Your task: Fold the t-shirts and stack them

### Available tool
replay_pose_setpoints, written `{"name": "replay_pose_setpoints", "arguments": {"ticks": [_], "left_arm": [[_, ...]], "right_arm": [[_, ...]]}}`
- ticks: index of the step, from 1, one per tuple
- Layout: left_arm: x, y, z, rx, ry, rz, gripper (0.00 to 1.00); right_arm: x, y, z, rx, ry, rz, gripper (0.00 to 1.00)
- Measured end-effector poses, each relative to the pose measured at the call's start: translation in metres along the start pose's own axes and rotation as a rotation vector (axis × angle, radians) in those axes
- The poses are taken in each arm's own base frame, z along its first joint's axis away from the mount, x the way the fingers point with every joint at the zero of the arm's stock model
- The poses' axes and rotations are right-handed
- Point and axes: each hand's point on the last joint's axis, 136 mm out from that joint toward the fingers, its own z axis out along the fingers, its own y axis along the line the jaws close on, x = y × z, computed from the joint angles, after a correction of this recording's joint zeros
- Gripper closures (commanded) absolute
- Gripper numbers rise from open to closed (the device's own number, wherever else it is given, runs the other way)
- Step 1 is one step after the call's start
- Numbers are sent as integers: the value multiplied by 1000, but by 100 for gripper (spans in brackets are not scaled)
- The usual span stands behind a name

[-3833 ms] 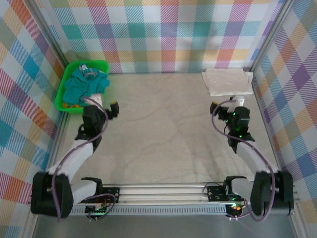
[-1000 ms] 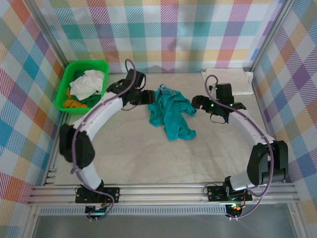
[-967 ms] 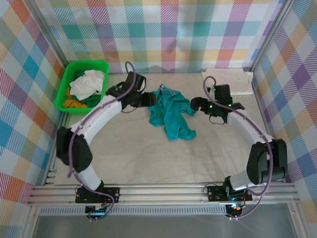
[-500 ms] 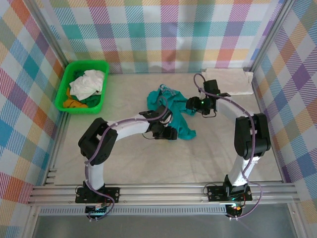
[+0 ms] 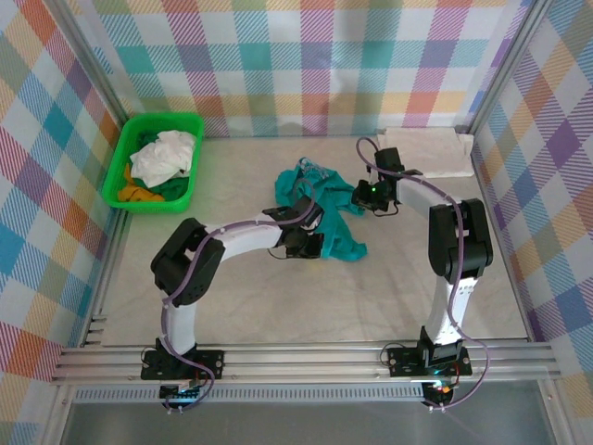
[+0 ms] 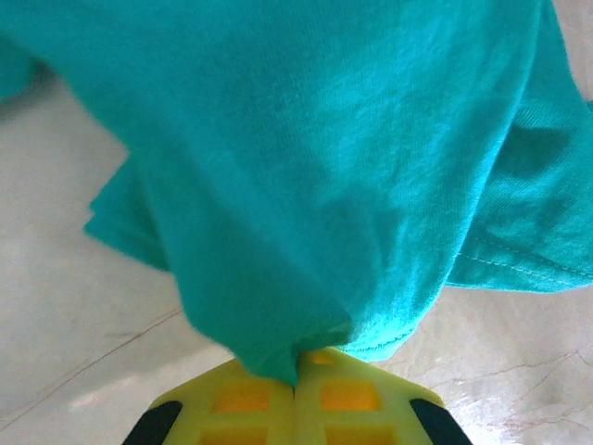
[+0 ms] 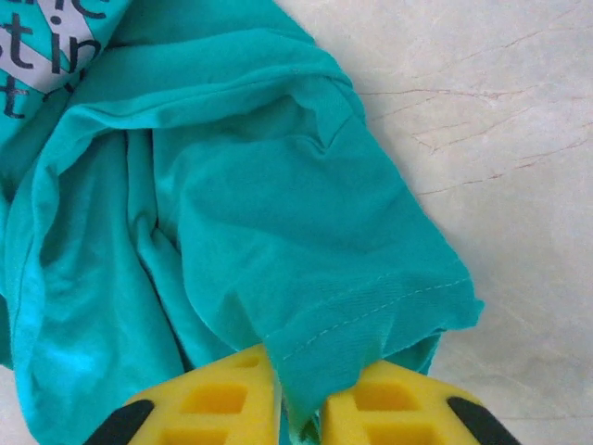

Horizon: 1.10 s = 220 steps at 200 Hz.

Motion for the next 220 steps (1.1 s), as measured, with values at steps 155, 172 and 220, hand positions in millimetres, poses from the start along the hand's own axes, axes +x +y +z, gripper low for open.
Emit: {"name": "replay_pose_setpoints", "arguments": {"ticks": [155, 172, 220], "left_arm": [[-77, 129, -356, -461, -735, -86, 100], [-75, 136, -388, -489, -806, -93, 100], [-78, 134, -413, -512, -848, -51, 100]], "right_arm": [[-36, 36, -272, 59, -603, -188, 100], [-29, 35, -292, 83, -642, -207, 100], [-12, 34, -341, 125, -753, -225, 100]]}}
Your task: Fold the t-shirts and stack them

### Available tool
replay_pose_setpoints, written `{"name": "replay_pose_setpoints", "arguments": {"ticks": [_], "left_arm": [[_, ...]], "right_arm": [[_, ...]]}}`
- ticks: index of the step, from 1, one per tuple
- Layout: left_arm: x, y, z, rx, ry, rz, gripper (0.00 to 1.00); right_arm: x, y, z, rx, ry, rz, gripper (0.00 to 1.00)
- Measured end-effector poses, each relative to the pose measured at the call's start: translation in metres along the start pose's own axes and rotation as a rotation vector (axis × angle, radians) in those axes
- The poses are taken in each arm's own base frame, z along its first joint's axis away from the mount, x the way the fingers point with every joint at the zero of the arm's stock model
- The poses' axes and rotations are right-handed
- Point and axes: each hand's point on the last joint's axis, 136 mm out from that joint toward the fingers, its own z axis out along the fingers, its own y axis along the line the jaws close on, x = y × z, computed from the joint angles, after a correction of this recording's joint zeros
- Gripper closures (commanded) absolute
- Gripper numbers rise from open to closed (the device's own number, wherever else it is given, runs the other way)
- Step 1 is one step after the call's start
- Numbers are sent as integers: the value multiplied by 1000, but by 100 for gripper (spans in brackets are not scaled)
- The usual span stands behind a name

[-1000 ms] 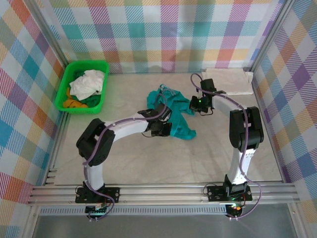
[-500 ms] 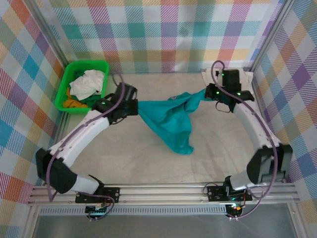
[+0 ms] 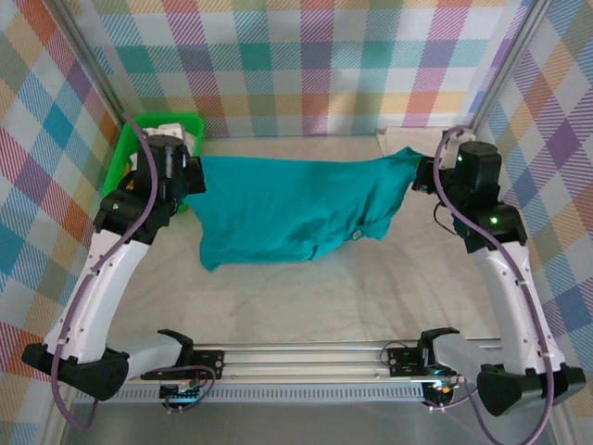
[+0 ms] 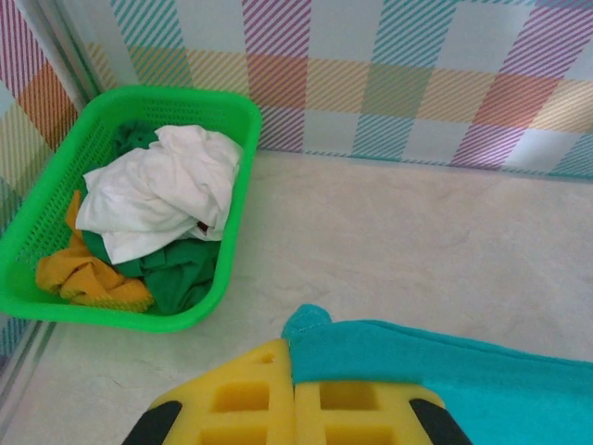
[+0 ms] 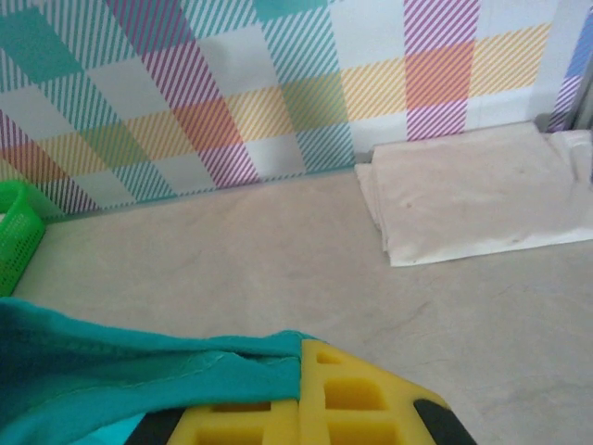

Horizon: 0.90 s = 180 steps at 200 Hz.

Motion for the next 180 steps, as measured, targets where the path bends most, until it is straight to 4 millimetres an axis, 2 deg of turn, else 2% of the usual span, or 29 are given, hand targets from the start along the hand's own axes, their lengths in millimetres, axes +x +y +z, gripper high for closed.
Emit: {"name": "replay_pose_setpoints", "arguments": {"ticks": [37, 71, 91, 122, 142, 153, 164, 180], "left_arm": [[-8, 2, -14, 21, -24, 18, 100], [-26, -3, -54, 138, -86, 6, 100], [-42, -7, -88, 228, -137, -6, 100], [-60, -11, -143, 372, -214, -23, 100], [-66, -15, -165, 444, -233, -25, 100], [-69, -16, -173, 466, -241, -26, 100], [-71, -17, -174, 470, -238, -27, 100], [-72, -22, -159, 450, -204, -20, 100]], "right_arm": [[-11, -3, -34, 15, -65, 1, 100], [-32, -4, -71, 30, -124, 1, 100], [-53, -3, -109, 35, -202, -8, 100], [-88, -2, -182, 41, -351, -25, 100], [-104, -2, -220, 44, -426, -32, 100], [-108, -1, -228, 43, -439, -37, 100], [-111, -1, -229, 46, -432, -41, 100], [-117, 1, -213, 57, -401, -48, 100]]}}
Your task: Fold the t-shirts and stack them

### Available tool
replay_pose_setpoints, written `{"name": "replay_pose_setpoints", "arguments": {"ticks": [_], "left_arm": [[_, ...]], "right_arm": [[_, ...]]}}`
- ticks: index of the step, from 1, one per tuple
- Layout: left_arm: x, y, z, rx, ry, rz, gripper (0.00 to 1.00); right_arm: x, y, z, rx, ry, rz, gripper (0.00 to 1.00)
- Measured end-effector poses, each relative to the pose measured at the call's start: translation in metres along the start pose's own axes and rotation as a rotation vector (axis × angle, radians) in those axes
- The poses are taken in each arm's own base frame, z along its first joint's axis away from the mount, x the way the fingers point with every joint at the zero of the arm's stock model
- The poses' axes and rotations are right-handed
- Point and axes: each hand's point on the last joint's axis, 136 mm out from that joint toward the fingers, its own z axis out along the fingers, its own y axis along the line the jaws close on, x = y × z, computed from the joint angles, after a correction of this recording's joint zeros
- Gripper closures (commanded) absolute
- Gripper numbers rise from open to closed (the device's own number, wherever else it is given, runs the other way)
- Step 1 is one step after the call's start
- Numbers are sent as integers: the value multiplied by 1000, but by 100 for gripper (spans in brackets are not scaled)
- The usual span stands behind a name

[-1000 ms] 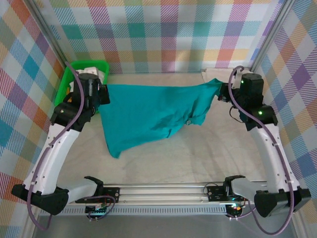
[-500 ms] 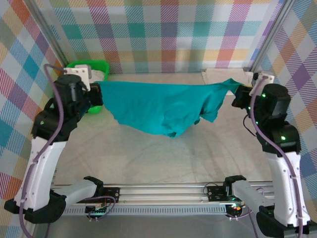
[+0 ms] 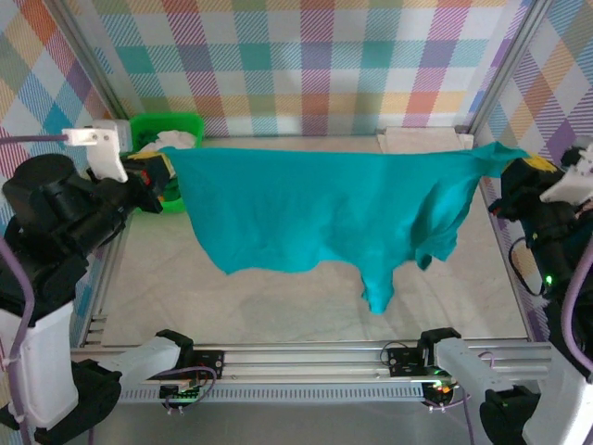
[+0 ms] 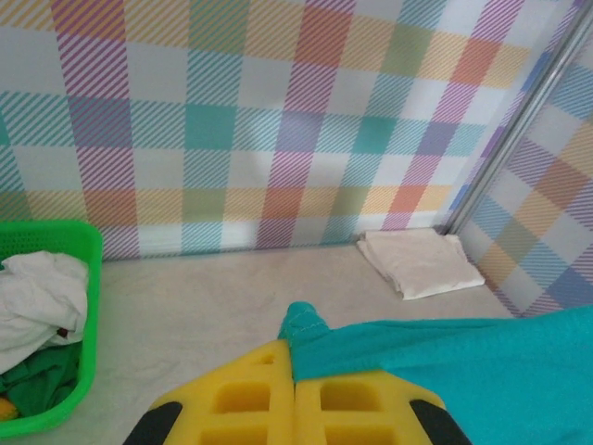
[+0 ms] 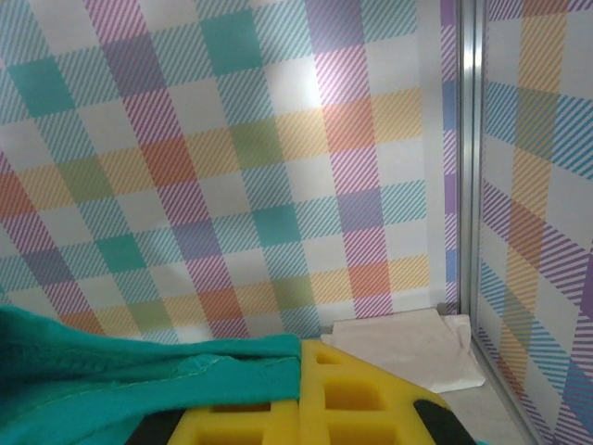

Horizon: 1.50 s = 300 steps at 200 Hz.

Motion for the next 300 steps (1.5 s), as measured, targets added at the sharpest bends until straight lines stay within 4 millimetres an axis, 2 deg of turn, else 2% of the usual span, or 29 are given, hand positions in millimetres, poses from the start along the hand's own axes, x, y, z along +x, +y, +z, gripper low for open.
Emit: {"name": "replay_pose_setpoints", "arguments": {"ticks": [19, 33, 40, 53, 60, 75, 96, 110, 123, 129, 136, 147, 154, 159, 170, 181, 199, 213, 230, 243, 260, 272, 284, 300], "left_arm": [[14, 8, 40, -51, 82, 7, 100], [39, 18, 83, -88, 178, 9, 100], [56, 25, 108, -110, 234, 10, 100], [90, 40, 151, -151, 327, 18, 100], [116, 51, 177, -179, 391, 27, 100], [175, 79, 226, -242, 529, 47, 100], [246, 122, 277, -332, 679, 69, 100], [282, 151, 307, -394, 741, 90, 100], [309, 175, 334, -440, 790, 114, 100], [318, 185, 347, -457, 807, 128, 100], [326, 196, 362, -477, 823, 144, 99], [332, 210, 387, -503, 824, 171, 68], [331, 218, 400, -521, 822, 189, 57], [328, 223, 410, -538, 816, 203, 53], [318, 232, 427, -575, 786, 216, 51], [301, 236, 435, -609, 749, 222, 48], [268, 235, 427, -654, 691, 196, 43], [244, 224, 408, -659, 654, 163, 43], [222, 203, 369, -639, 621, 111, 43], [212, 183, 332, -602, 588, 60, 44], [217, 154, 292, -535, 548, -15, 46], [234, 138, 269, -488, 551, -73, 46], [263, 127, 254, -452, 593, -125, 47], [310, 124, 242, -439, 690, -178, 49]], "right_arm": [[15, 4, 42, 17, 88, -18, 100], [41, 7, 88, 32, 178, -33, 100], [60, 8, 114, 41, 232, -42, 100], [107, 8, 163, 59, 345, -60, 100], [132, 8, 186, 65, 402, -68, 100], [203, 9, 244, 72, 551, -87, 100], [298, 11, 306, 56, 714, -94, 100], [353, 13, 340, 37, 801, -90, 100], [390, 19, 372, 13, 847, -82, 100], [404, 23, 387, -1, 854, -78, 93], [416, 28, 402, -16, 857, -73, 80], [430, 36, 423, -41, 853, -68, 76], [434, 42, 436, -58, 843, -60, 67], [434, 46, 446, -70, 832, -56, 59], [428, 56, 464, -95, 795, -40, 56], [411, 67, 479, -124, 740, -34, 52], [374, 80, 480, -152, 677, -32, 49], [345, 87, 470, -170, 646, -29, 48], [320, 89, 439, -177, 659, -16, 48], [316, 84, 401, -169, 699, 10, 49], [325, 76, 348, -162, 748, 62, 50], [343, 67, 310, -145, 798, 102, 50], [371, 57, 277, -116, 872, 132, 50], [411, 44, 248, -69, 979, 154, 50]]}}
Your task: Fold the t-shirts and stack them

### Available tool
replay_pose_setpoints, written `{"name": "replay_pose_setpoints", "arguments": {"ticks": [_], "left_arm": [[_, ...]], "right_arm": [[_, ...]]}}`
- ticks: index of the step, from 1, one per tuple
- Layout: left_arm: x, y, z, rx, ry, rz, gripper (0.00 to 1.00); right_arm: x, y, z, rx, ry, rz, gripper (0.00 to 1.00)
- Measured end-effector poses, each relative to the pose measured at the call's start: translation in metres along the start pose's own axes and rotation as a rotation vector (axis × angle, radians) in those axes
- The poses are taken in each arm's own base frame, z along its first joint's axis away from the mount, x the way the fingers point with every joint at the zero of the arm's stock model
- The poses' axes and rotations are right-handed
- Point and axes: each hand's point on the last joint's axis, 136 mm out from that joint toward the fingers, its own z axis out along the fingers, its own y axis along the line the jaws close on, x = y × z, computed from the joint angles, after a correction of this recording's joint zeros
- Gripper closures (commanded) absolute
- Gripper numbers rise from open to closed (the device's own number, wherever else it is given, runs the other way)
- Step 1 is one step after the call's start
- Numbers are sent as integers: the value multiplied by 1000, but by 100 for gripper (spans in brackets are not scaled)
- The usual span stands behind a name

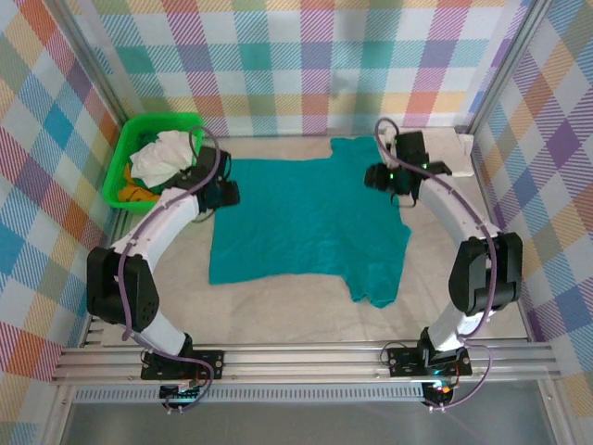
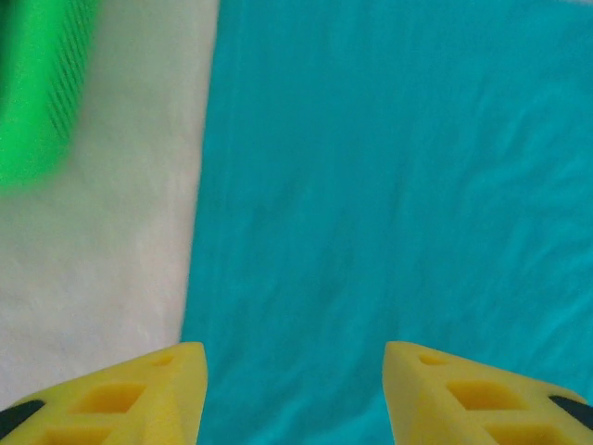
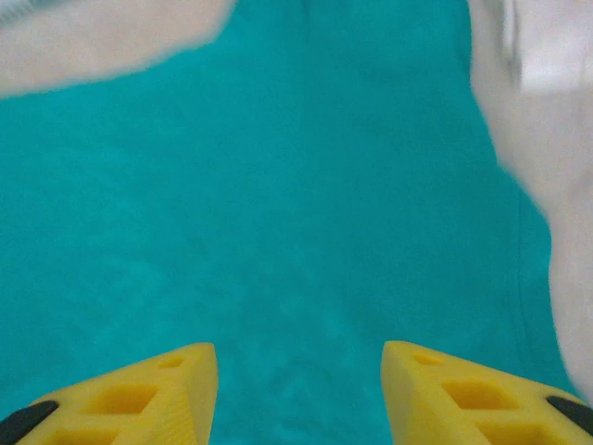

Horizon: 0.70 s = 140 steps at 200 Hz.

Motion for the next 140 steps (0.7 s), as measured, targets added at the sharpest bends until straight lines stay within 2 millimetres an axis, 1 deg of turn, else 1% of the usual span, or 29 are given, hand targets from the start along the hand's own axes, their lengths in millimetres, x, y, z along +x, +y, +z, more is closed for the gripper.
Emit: {"name": "replay_pose_setpoints", "arguments": {"ticks": [17, 32, 41, 52, 75, 89, 102, 109, 122, 140], "left_arm": [[50, 10, 26, -15, 136, -20, 50], [87, 19, 37, -30, 225, -37, 50], [103, 23, 41, -38, 265, -50, 49], [116, 27, 43, -46, 296, -67, 49], [129, 29, 45, -48, 325, -100, 49], [132, 31, 40, -50, 326, -114, 48], [131, 31, 33, -41, 314, -126, 48], [130, 31, 29, -32, 303, -133, 46], [128, 30, 22, -15, 291, -149, 46], [135, 32, 19, -17, 311, -171, 45]], "right_arm": [[36, -11, 15, 7, 97, 36, 51], [62, -15, 23, -4, 164, 71, 51], [73, -18, 27, -8, 190, 89, 52], [85, -20, 30, -8, 221, 113, 54], [101, -21, 33, -15, 262, 152, 53], [109, -22, 31, -12, 271, 167, 52], [116, -23, 24, -10, 274, 174, 52], [118, -23, 18, -10, 267, 179, 52], [121, -23, 7, -12, 248, 189, 52], [124, -26, -7, -6, 215, 196, 51]]}}
